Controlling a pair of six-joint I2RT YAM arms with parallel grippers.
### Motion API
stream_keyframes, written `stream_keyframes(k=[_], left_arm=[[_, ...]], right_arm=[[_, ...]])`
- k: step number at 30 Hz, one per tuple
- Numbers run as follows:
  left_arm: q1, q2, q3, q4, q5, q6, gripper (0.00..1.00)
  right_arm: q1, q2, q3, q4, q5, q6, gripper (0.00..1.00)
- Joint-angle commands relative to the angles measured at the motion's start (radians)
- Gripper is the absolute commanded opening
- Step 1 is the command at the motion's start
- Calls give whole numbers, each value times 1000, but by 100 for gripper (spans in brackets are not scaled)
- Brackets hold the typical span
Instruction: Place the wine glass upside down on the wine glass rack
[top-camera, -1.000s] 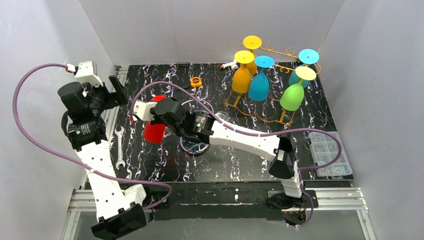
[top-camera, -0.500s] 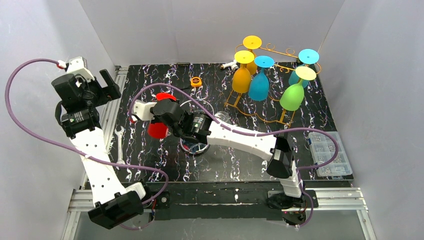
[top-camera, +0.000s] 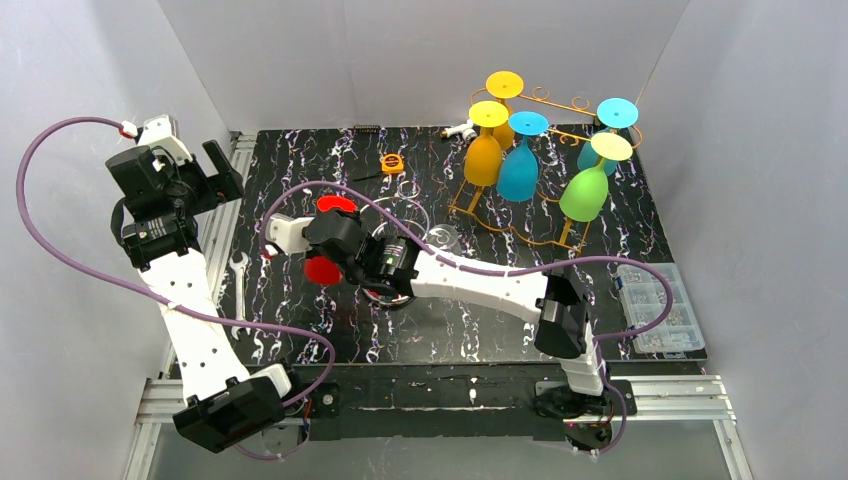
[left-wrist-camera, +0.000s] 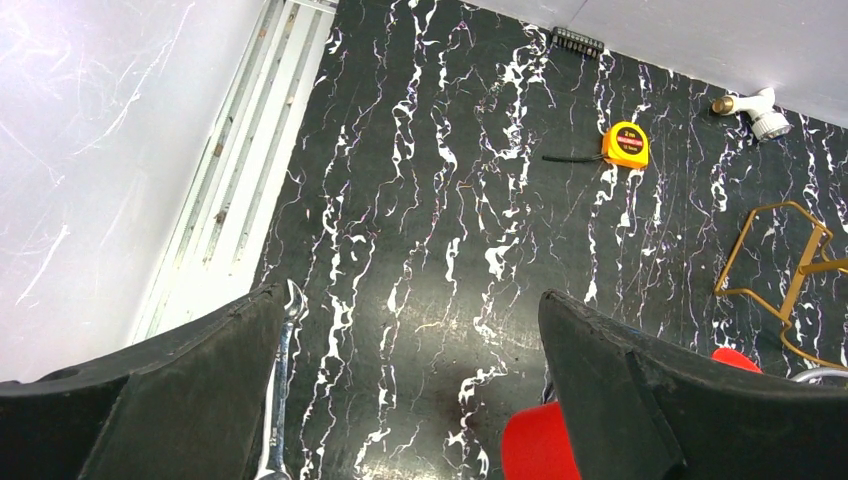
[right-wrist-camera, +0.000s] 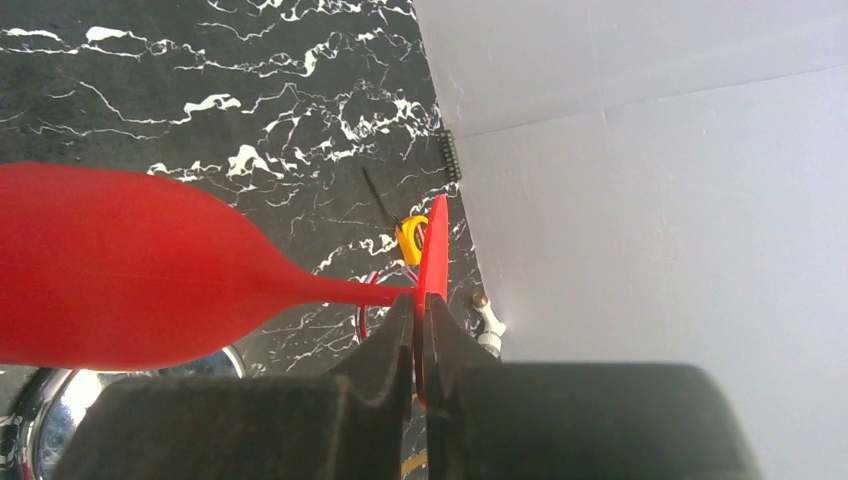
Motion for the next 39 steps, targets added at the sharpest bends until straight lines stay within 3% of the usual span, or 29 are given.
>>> stream_keyframes(k=[1, 24, 39], left_arm=[[6, -13, 24, -12, 25, 1, 98], [7, -19, 8, 10, 60, 25, 98], [6, -13, 15, 11, 74, 24, 98]], right_arm=[[2, -70, -12, 46, 76, -26, 2], [-5, 64, 82, 131, 89, -82, 3], [-16, 41, 67, 159, 118, -93, 2]])
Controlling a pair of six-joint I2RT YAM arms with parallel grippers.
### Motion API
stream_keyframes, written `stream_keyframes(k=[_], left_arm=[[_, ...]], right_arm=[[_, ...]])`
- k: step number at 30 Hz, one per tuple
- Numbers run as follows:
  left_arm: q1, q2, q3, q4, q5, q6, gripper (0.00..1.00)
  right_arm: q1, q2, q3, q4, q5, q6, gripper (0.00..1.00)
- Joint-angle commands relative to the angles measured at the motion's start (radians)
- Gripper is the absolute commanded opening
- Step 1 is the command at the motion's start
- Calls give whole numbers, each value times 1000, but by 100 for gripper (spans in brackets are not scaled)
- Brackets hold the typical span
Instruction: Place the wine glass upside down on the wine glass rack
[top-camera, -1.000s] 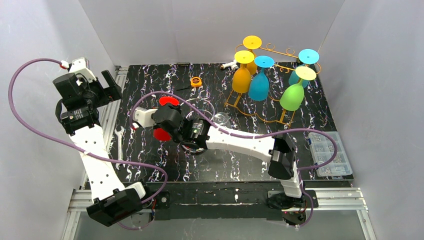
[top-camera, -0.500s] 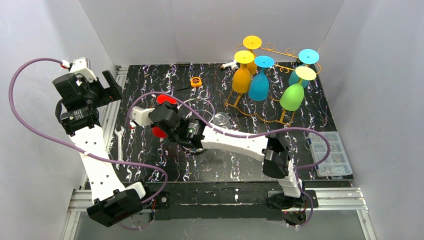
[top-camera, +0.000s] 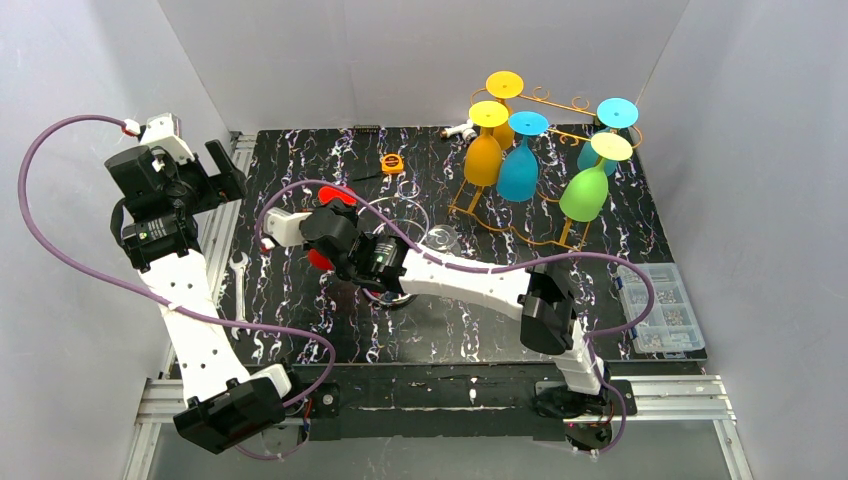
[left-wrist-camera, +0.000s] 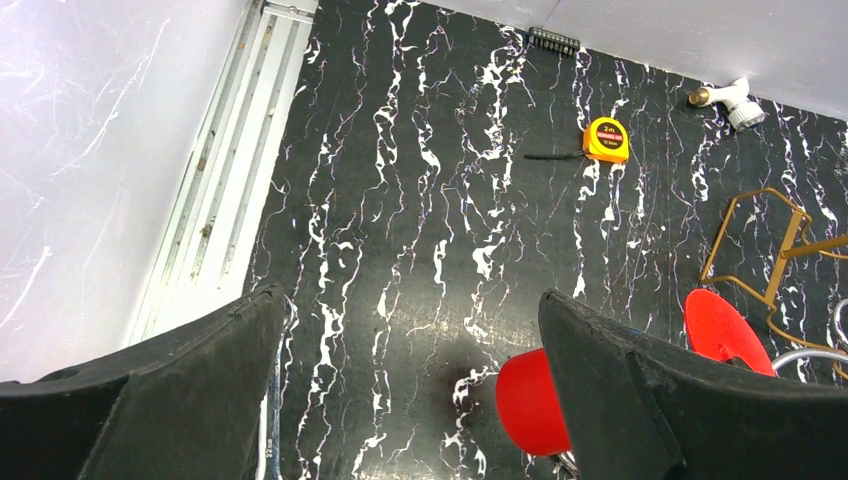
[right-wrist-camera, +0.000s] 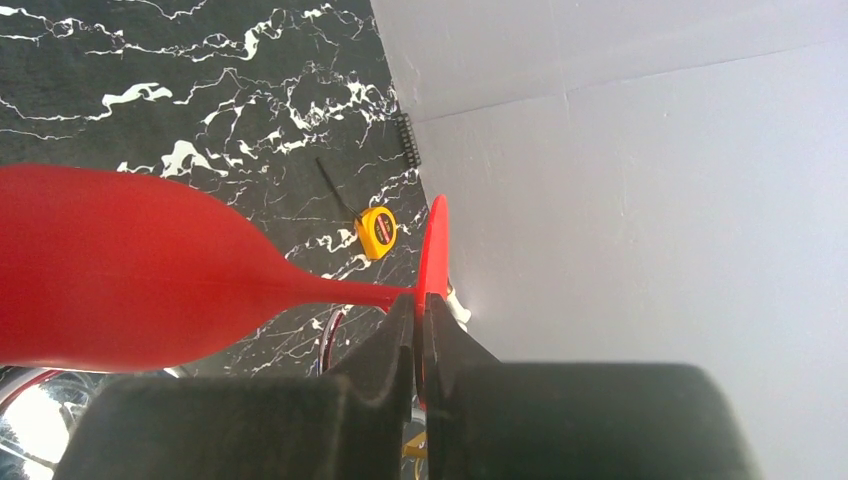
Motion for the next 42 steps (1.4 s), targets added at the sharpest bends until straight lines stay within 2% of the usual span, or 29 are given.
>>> stream_keyframes(k=[1, 16, 22, 25, 34, 42], left_arm=[[6, -10, 15, 2, 25, 7, 98], [6, -19, -4, 12, 40, 9, 98], [7, -22, -2, 14, 32, 17, 98], [6, -25, -3, 16, 34, 15, 98], [7, -25, 0, 27, 33, 10, 98], [6, -32, -7, 36, 35, 14, 98]], right_arm=[[-2, -40, 28, 67, 28, -5, 2], [-2, -164, -107, 67, 17, 31, 4], [-2, -188, -133, 38, -4, 41, 10], [1, -189, -145, 16, -13, 47, 21], [15, -177, -147, -37, -22, 65, 39], [34, -210, -174, -49, -18, 73, 77]])
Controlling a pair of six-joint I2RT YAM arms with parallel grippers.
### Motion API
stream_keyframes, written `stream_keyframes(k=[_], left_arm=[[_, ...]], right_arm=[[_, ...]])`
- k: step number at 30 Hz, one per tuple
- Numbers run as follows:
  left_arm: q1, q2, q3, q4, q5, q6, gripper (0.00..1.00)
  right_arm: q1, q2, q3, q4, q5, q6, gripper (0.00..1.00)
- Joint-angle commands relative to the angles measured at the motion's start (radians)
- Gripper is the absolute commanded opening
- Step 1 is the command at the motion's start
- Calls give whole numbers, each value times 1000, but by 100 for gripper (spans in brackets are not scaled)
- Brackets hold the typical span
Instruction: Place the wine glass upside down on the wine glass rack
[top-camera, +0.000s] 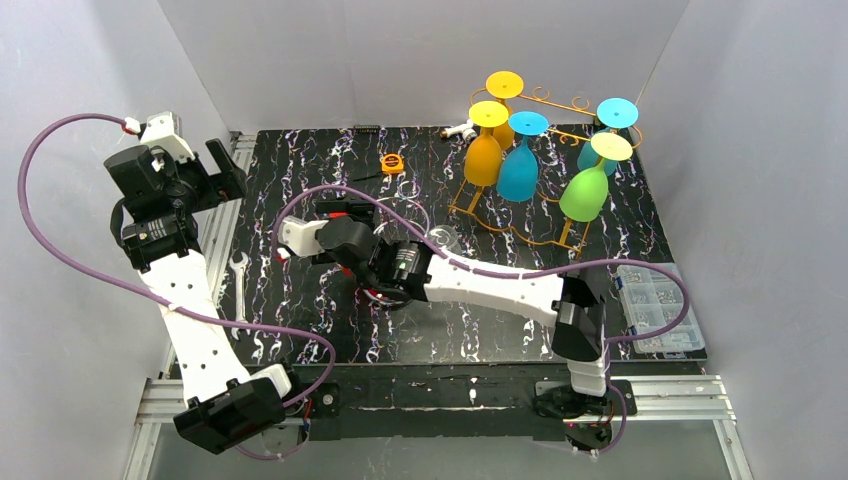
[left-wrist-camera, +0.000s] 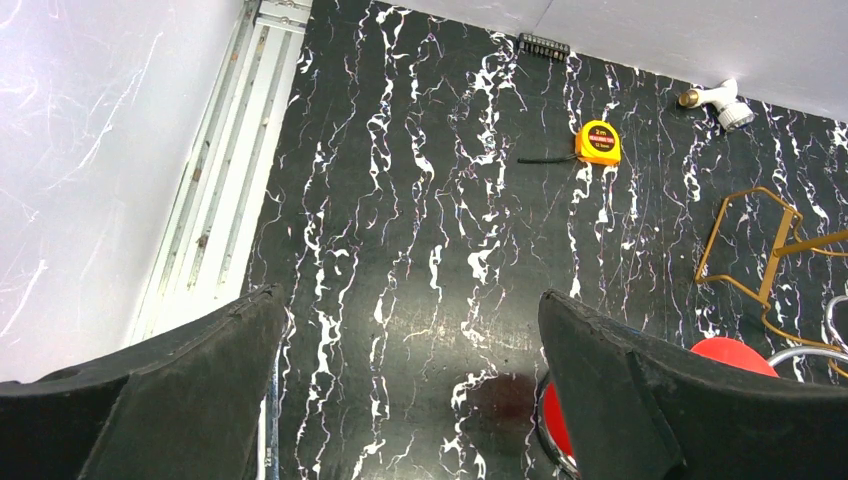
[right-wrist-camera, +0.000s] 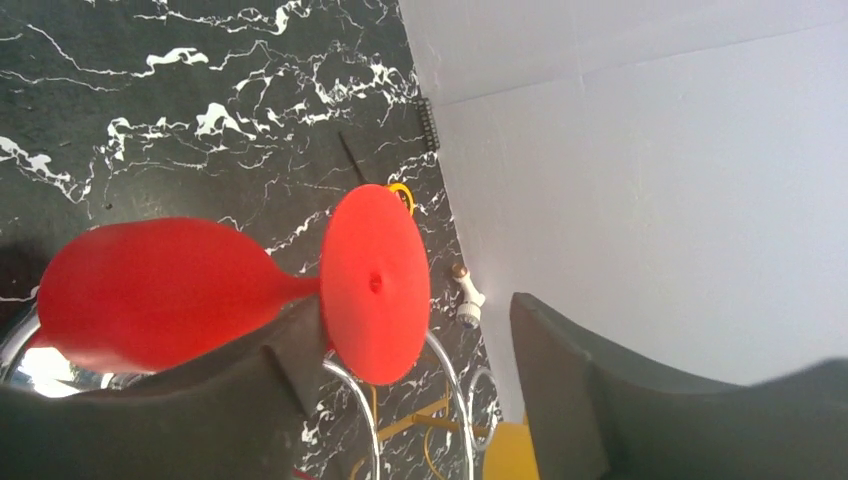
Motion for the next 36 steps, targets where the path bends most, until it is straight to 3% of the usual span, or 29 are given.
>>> stream_keyframes(k=[1, 11, 19, 28, 32, 36], left_arm=[[7, -32, -9, 26, 16, 10, 98], [8, -33, -9, 17, 43, 22, 98], [7, -20, -8, -7, 88, 26, 98], [6, -7, -31, -15, 116, 29, 98], [6, -2, -54, -7, 141, 52, 98], [6, 1, -97, 4, 162, 62, 98]], right_arm=[[17, -62, -19, -3, 10, 16, 79], [40, -112, 5, -63, 13, 62, 98], [42, -189, 37, -155, -24, 201, 98], [25, -465, -26, -243, -24, 486, 98], [-166, -601, -110, -346, -120, 741, 98], [-447, -777, -418, -317, -315, 910, 98]])
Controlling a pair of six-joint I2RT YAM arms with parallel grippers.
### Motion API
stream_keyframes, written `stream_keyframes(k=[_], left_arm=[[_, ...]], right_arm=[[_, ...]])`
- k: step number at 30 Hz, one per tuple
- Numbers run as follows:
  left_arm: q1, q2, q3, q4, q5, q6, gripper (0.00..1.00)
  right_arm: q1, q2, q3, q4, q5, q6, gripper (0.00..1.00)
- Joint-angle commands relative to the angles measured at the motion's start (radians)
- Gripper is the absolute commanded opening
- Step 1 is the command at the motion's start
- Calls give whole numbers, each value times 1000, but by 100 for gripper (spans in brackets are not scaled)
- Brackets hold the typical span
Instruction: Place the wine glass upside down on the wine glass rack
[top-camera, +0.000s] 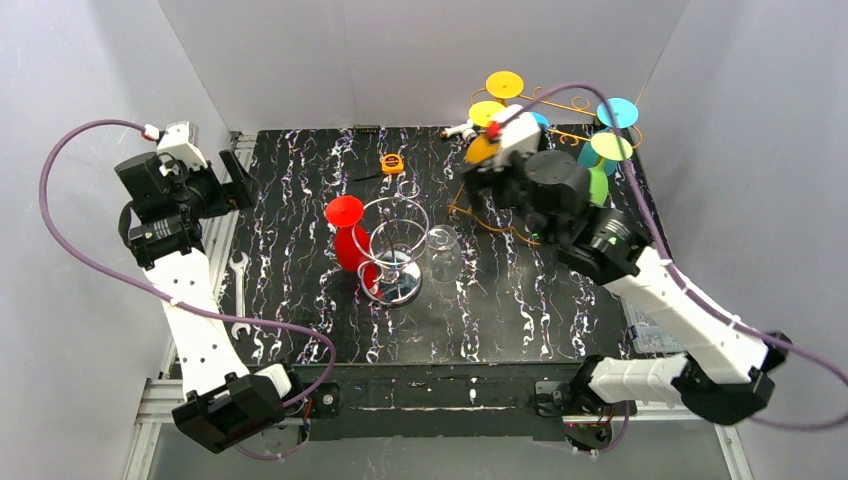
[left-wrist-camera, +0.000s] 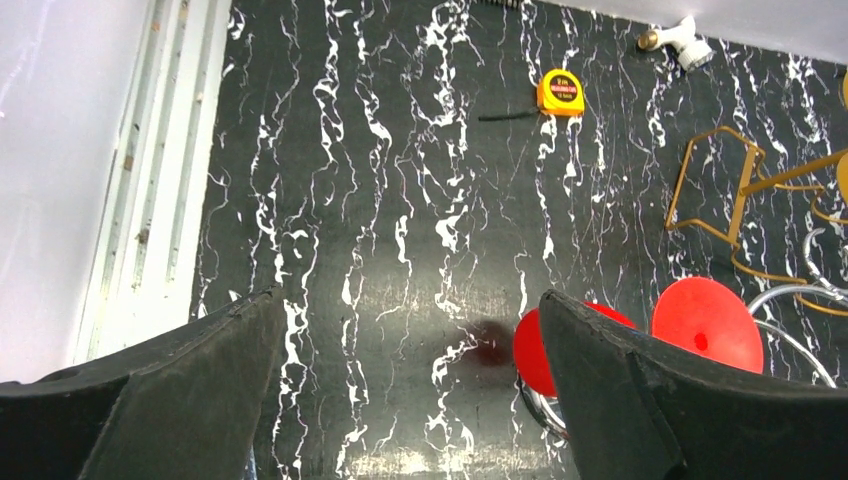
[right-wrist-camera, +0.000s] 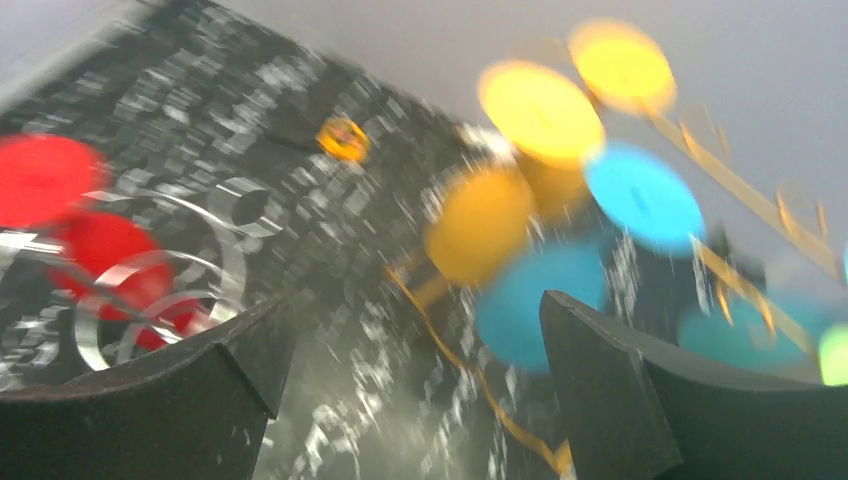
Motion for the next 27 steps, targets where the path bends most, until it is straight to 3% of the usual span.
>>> stream_keyframes(k=[1, 9, 13, 19, 27], left_arm=[[6, 2, -47, 0, 54, 33, 98], [-1, 3, -140, 33, 84, 75, 98], [-33, -17, -229, 70, 94, 108, 98], [-77, -40, -412, 190, 86, 119, 98], [-121, -62, -615, 386, 90, 99, 98]], right_arm=[[-229, -127, -269, -54, -175, 282, 98], [-382, -248, -661, 43, -189, 428, 98], [-402, -317, -834, 179, -131, 450, 98], [-421, -449, -1078, 459, 50, 437, 98], [-468, -365, -1230, 642, 271, 522, 98]])
